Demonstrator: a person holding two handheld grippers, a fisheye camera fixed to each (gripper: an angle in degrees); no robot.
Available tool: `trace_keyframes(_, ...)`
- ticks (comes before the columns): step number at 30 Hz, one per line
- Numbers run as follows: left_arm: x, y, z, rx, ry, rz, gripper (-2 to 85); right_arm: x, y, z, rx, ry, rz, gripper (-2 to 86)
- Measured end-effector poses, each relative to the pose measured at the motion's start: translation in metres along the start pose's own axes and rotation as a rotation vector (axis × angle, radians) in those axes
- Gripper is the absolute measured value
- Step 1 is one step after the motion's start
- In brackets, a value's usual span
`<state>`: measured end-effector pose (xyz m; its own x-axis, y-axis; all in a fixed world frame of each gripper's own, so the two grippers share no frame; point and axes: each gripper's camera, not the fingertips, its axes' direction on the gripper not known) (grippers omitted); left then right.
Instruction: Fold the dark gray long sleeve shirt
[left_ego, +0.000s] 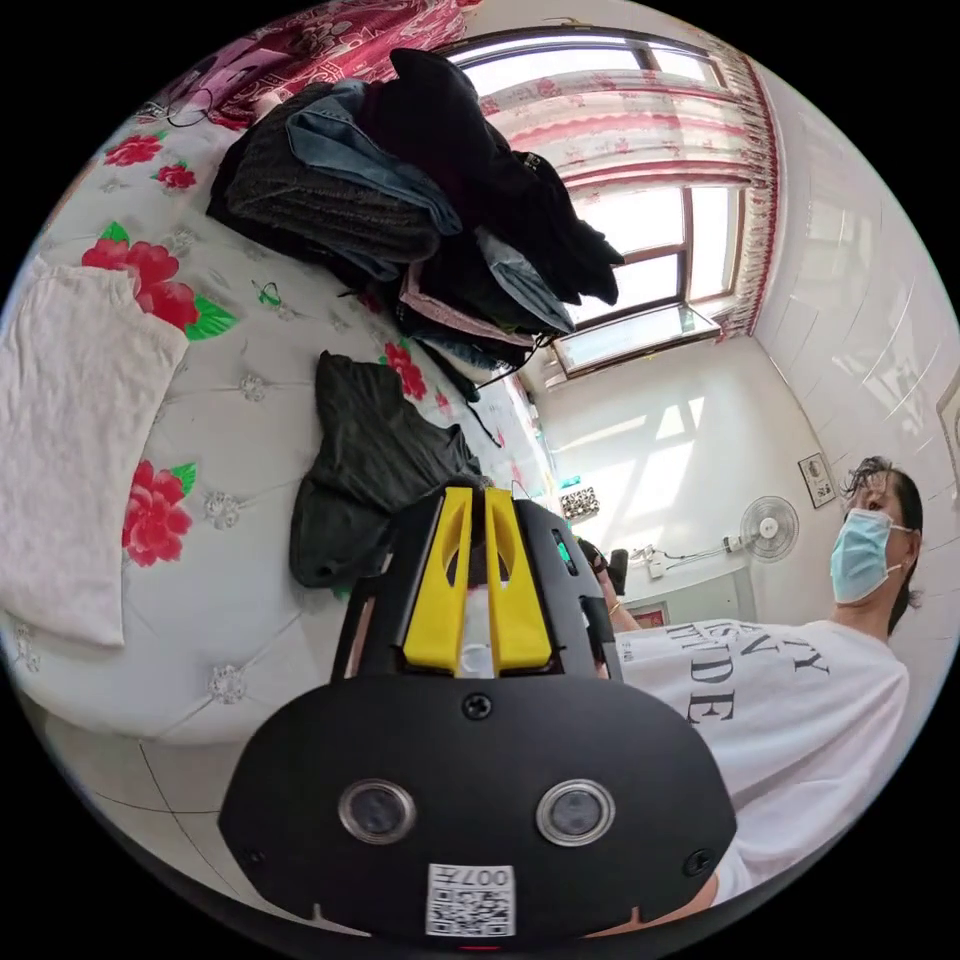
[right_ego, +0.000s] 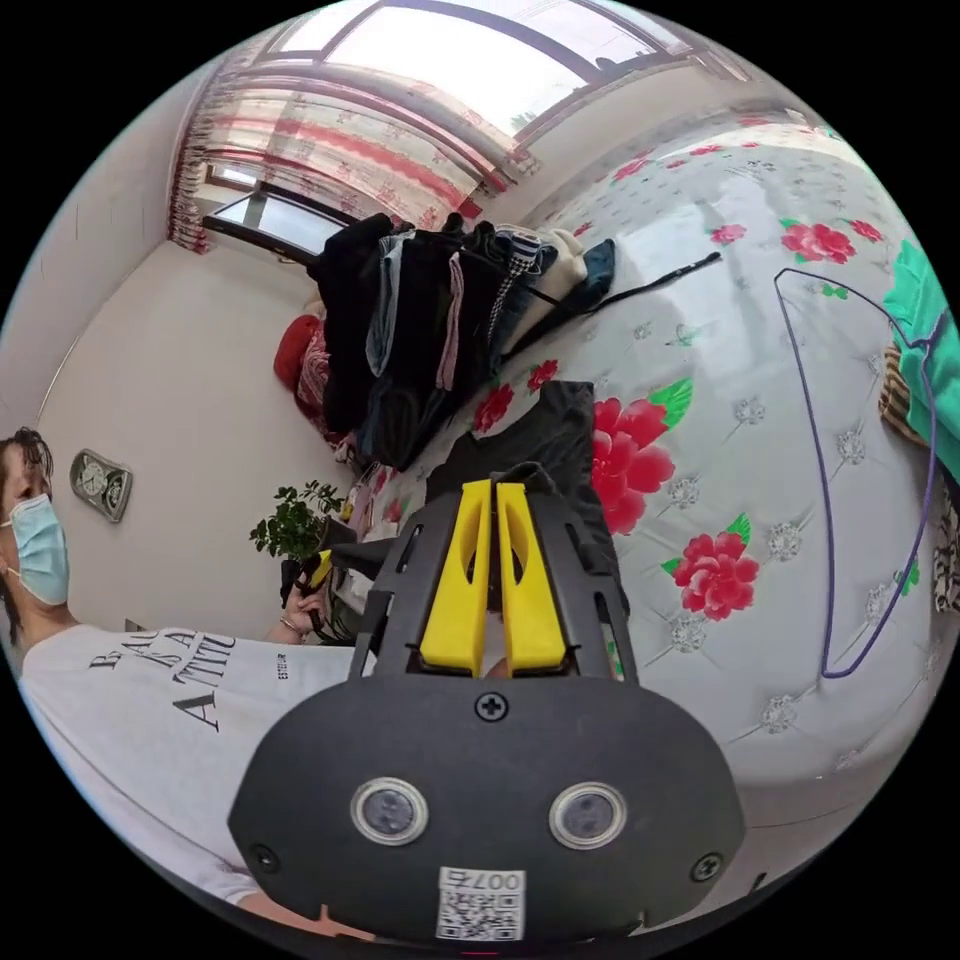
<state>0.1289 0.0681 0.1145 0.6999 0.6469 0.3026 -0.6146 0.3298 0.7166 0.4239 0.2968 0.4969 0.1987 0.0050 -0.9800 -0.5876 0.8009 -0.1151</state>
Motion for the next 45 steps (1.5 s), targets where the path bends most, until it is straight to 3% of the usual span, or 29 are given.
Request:
trace_keyframes(6, -0.007, -0.115, 0.030, 0.187, -0.132, -0.096, 4.1, -0.031, -0.103, 0.037, 0.088, 0.047, -0.106, 2.2)
trace_keyframes(9, 0.001, -0.143, 0.042, 0.261, -0.177, -0.076, 7.9, -0.023, -0.123, 0.054, 0.100, 0.066, -0.042, 4.1)
trace_keyframes(23, -0.014, -0.074, 0.123, -0.255, -0.640, -0.046, 8.2, 0.034, -0.013, 0.083, -0.085, 0.264, 0.336, 6.6)
trace_keyframes(25, -0.002, -0.081, 0.141, -0.310, -0.722, 0.018, 6.7, 0.028, -0.024, 0.099, -0.132, 0.270, 0.323, 5.7)
trace_keyframes(29, 0.013, -0.094, 0.149, -0.374, -0.673, 0.075, 3.0, 0.008, -0.054, 0.125, -0.287, 0.408, 0.244, 2.0)
trace_keyframes(33, 0.043, -0.082, 0.136, -0.457, -0.691, 0.137, 1.4, -0.019, -0.054, 0.093, -0.292, 0.413, 0.184, 1.0)
trace_keyframes(37, 0.068, -0.044, 0.120, -0.514, -0.670, 0.086, 2.9, -0.039, -0.038, 0.066, -0.339, 0.417, 0.174, 1.5)
trace_keyframes(40, 0.090, -0.033, 0.097, -0.437, -0.712, 0.042, 4.6, -0.062, -0.035, 0.052, -0.351, 0.562, 0.143, 3.0)
trace_keyframes(42, 0.111, -0.043, 0.090, -0.401, -0.762, 0.090, 5.1, -0.096, -0.051, 0.044, -0.300, 0.671, 0.002, 4.1)
trace_keyframes(45, 0.149, -0.079, 0.110, -0.389, -0.812, 0.281, 5.5, -0.139, -0.088, 0.067, -0.314, 0.671, -0.236, 5.6)
